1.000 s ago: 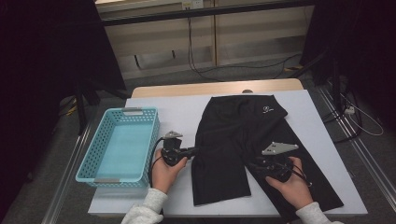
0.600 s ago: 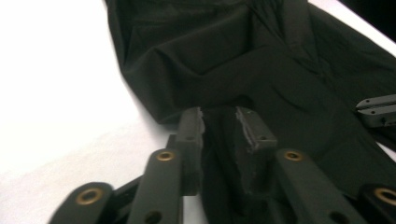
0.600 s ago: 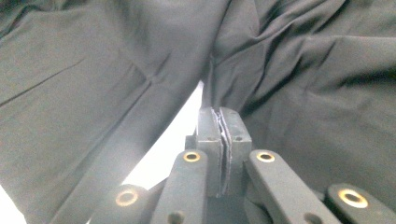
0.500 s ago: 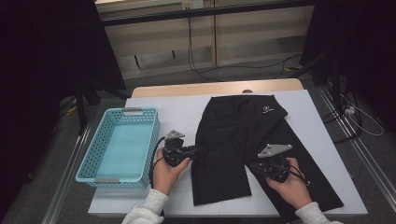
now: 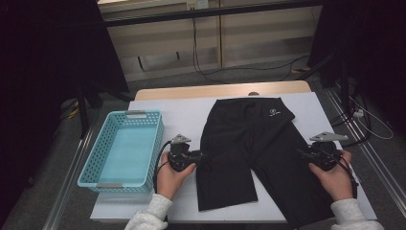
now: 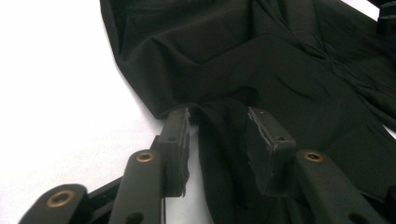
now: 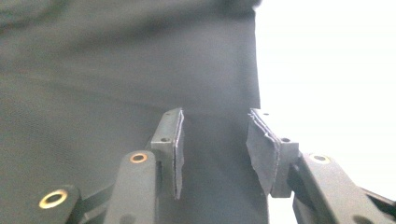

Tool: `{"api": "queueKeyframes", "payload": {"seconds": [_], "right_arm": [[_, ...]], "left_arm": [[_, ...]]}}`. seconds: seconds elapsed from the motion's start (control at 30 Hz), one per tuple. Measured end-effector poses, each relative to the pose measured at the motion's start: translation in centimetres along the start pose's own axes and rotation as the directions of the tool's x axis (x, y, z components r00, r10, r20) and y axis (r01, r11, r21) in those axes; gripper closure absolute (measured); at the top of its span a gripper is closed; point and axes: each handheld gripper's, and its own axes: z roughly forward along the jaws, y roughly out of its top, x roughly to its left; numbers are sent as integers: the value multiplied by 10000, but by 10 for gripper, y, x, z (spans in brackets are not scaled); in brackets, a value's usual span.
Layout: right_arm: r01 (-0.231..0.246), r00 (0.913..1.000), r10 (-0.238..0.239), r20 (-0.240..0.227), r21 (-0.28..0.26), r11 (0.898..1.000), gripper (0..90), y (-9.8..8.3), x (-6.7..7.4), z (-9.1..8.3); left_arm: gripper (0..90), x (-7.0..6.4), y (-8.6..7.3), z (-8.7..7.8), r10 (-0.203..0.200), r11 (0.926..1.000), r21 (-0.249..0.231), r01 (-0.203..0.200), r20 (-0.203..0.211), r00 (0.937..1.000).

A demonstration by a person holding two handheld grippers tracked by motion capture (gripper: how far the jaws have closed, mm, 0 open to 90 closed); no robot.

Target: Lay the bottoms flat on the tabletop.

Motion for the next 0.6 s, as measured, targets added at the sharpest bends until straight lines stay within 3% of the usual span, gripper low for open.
{"api": "queueKeyframes", "payload": {"seconds": [0.07, 0.17, 0.23, 0.3, 0.4, 0.6], "right_arm": [[-399, 9990, 396, 226, 110, 9991, 575, -5, -9, 2], [-751, 9971, 747, 163, 254, 9969, 618, -10, -15, 5], [-1066, 9939, 1072, -264, 244, 9940, 709, -11, -18, 5], [-944, 9943, 961, -462, 363, 9949, 882, -12, -19, 3], [-945, 9934, 969, -616, 403, 9947, 900, -13, -23, 0], [-1319, 9906, 1334, -315, 455, 9902, 900, -24, -37, -10]], "left_arm": [[579, 0, 0, 0, -6, 10000, -32, 6, 8, 10000], [562, 0, 0, 0, 32, 10000, -8, -32, -30, 10000], [545, 1, 0, 0, 72, 10000, 2, -72, -61, 10000], [528, 1, 0, 0, 45, 10000, -35, -45, -92, 9999], [482, 1, 0, 0, -80, 9999, -116, 79, -66, 9999], [418, 2, 0, 0, -68, 9999, -124, 67, -110, 9999]]}}
